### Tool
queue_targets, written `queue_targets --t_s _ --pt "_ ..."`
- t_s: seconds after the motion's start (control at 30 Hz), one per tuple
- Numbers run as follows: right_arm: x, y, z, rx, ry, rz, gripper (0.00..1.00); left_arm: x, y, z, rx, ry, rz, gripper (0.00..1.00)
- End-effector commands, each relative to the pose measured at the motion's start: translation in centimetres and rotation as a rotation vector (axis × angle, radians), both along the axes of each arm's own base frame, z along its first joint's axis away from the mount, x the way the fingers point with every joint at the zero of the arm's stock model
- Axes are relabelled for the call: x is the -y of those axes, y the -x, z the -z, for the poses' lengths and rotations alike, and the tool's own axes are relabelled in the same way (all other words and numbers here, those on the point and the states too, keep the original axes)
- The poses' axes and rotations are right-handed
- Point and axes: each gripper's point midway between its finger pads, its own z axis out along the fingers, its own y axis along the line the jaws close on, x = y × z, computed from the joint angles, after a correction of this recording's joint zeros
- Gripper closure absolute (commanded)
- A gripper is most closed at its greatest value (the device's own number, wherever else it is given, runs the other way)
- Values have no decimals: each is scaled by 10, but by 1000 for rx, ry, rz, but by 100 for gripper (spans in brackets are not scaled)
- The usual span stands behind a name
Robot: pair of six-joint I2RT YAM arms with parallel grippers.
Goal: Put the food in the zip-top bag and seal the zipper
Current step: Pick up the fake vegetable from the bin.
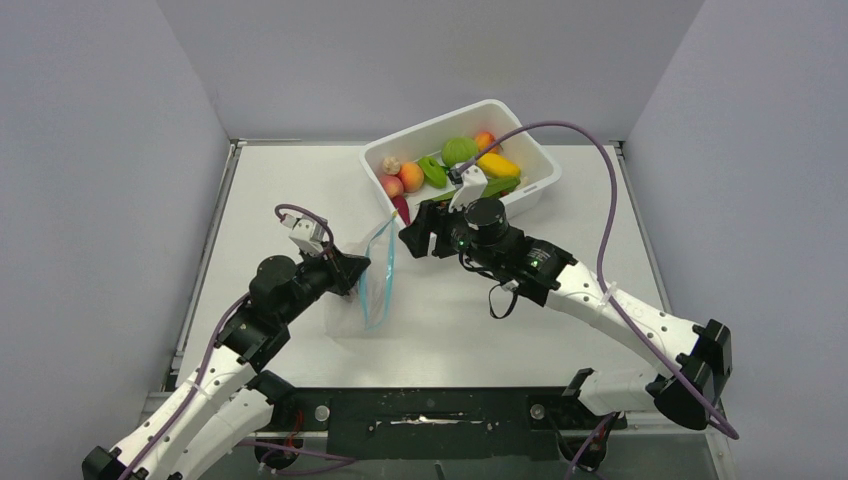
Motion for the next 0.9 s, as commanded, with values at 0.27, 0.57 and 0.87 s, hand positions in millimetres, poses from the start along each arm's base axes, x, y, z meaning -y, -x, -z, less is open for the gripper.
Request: queue_targets --t_s 0.27,0.57,0.87 --pt "81 -107 2 167 446 142 31 -18 11 -6 132 -189 38 100" --pt "111 -191 24 181 595 234 23 -13 15 -6 147 -189 84 100" --pt "108 -260 47 257 663 304 7 -11 18 -10 165 -186 106 100"
